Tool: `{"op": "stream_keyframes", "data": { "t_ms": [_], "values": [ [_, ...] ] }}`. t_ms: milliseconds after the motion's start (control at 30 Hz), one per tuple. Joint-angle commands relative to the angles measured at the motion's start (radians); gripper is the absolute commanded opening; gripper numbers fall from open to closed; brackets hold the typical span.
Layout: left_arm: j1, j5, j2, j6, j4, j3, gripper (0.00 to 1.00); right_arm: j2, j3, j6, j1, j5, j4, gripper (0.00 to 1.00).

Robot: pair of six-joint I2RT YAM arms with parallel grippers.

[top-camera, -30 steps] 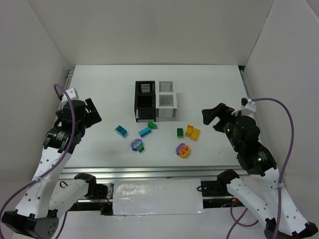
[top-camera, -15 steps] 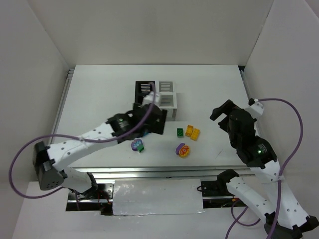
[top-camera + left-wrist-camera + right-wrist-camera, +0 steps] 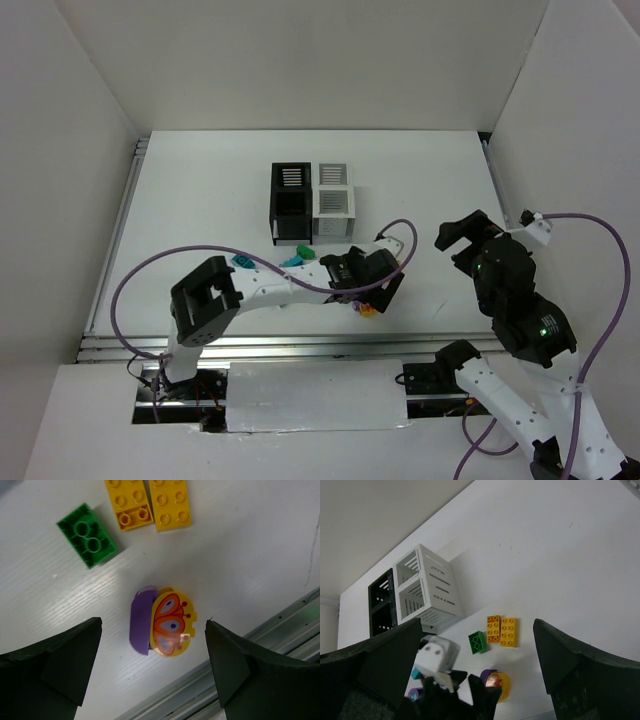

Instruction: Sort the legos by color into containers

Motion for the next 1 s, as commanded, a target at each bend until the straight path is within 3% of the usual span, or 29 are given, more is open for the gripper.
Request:
{"op": "stream_keyframes", "data": {
  "t_ms": [0,233,333,433,467,533,567,633,667,833,967],
  "values": [
    [-0.001,0.027,0.074,0.012,0.074,0.027,0.96,-0.019,-0.004,-0.027,0.009,-0.015,0.018,1.0],
    [-0.001,0.032,0.137,0.02,0.094,0.016,0.95,-0.017,-0.024,-0.053,0.012,-0.063,0.046,1.0],
    [-0.001,0.035,0.169,0.032,0.109,0.01,0.87,-0.02,-0.03,-0.058,0.011,-0.083,0.061,1.0],
    [-0.001,0.053,0.18,0.031,0.112,0.005,0.67,-0.011,-0.025,-0.058,0.011,-0.081,0.053,1.0],
    [-0.001,0.055,0.17,0.027,0.12,-0.01,0.55,-0.011,-0.027,-0.058,0.011,-0.08,0.055,1.0],
    [-0.001,0.059,0.147,0.024,0.132,-0.036,0.43,-0.014,-0.031,-0.049,0.011,-0.072,0.058,1.0],
    [-0.001,0.064,0.107,0.024,0.152,-0.051,0.29,-0.02,-0.037,-0.044,0.011,-0.067,0.059,1.0],
    [-0.001,0.064,0.053,0.044,0.183,-0.119,0.16,-0.026,-0.042,-0.026,0.011,-0.052,0.064,1.0],
    [-0.001,0.061,-0.018,0.053,0.204,-0.145,0.01,-0.029,-0.044,-0.015,0.011,-0.047,0.063,1.0],
    [-0.001,0.12,-0.305,0.205,0.509,-0.447,0.0,-0.039,-0.039,-0.013,0.009,-0.105,0.098,1.0],
    [0.002,0.251,-0.523,0.32,0.69,-0.606,0.0,0.042,-0.016,-0.116,0.009,-0.344,0.164,0.94]
  ]
}}
